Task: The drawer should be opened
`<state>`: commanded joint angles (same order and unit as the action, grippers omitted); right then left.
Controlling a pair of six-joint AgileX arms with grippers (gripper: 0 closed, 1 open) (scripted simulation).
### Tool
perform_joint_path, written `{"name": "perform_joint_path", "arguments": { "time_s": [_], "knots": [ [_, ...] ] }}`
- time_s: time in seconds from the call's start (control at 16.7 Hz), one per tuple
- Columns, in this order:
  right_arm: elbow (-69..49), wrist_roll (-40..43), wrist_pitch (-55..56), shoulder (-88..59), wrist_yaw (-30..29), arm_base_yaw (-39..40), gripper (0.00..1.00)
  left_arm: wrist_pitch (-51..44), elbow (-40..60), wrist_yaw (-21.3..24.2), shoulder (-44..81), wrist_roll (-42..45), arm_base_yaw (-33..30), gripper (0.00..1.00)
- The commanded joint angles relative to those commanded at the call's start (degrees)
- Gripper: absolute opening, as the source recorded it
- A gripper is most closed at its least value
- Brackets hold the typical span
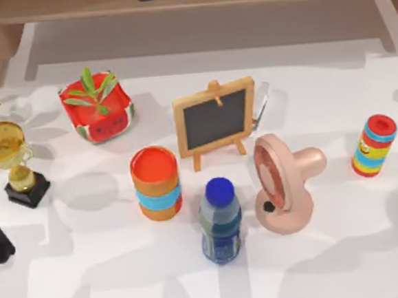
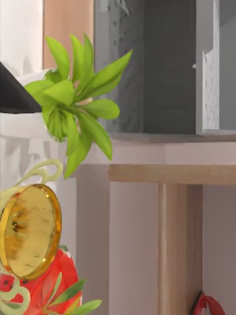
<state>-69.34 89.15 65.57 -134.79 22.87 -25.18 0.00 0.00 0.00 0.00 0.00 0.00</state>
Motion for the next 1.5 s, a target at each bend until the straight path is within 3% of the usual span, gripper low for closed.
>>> {"name": "perform_joint_path", "arguments": {
  "time_s": [0.48,0.9,1.26,1.5],
  "knots": [
    [14.9,-0.1,8.1,6.5,3.5,-3.5,0.00,0.0,0.0,0.0,0.0,0.0,0.0,1.00],
    [16.4,-0.1,9.4,7.3,4.2,-3.9,0.00,0.0,0.0,0.0,0.0,0.0,0.0,1.00],
    [28.4,-0.2,16.0,11.9,8.3,-8.1,0.00,0.0,0.0,0.0,0.0,0.0,0.0,1.00],
    [29.5,-0.2,17.0,12.5,8.8,-8.7,0.00,0.0,0.0,0.0,0.0,0.0,0.0,1.00]
  ]
}}
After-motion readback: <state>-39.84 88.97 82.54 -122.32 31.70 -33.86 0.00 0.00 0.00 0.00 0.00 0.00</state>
